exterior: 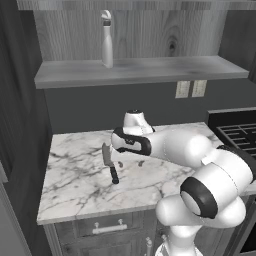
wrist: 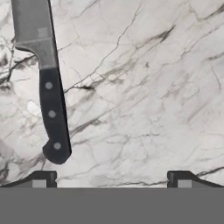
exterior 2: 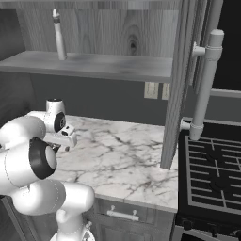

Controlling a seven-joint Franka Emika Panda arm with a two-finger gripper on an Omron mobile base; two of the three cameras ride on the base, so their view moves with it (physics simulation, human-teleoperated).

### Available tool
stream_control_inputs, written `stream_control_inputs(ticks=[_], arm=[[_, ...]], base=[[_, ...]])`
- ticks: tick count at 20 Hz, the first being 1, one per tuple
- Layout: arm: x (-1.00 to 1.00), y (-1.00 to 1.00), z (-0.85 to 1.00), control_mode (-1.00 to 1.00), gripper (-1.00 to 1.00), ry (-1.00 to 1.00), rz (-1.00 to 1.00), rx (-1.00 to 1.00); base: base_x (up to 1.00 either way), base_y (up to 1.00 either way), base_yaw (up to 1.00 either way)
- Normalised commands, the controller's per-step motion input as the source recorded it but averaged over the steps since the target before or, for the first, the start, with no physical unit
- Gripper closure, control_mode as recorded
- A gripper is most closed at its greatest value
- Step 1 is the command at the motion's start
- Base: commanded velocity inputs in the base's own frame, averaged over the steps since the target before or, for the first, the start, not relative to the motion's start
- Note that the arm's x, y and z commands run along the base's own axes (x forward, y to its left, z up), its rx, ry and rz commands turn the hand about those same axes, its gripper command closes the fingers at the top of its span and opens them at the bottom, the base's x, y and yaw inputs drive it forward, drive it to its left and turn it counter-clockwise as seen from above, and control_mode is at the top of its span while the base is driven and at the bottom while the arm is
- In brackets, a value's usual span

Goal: Move the cutting board and knife to the sink. Then move spray from the cabinet to the counter.

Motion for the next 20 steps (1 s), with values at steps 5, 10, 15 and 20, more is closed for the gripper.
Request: stream_control_inputs(ticks=[5, 10, 15, 20], arm=[[0.00, 0.02, -0.09, -1.00, -1.00, 0.00, 0.00, 0.00], [0.00, 0.10, -0.11, -1.00, -1.00, 0.00, 0.00, 0.00], [0.00, 0.27, -0.04, -1.00, -1.00, -0.01, 0.00, 0.00], [0.00, 0.33, -0.01, -1.00, -1.00, 0.00, 0.00, 0.00]], base=[[0.00, 0.00, 0.00], [0.00, 0.00, 0.00], [0.00, 0.00, 0.00], [0.00, 0.00, 0.00]])
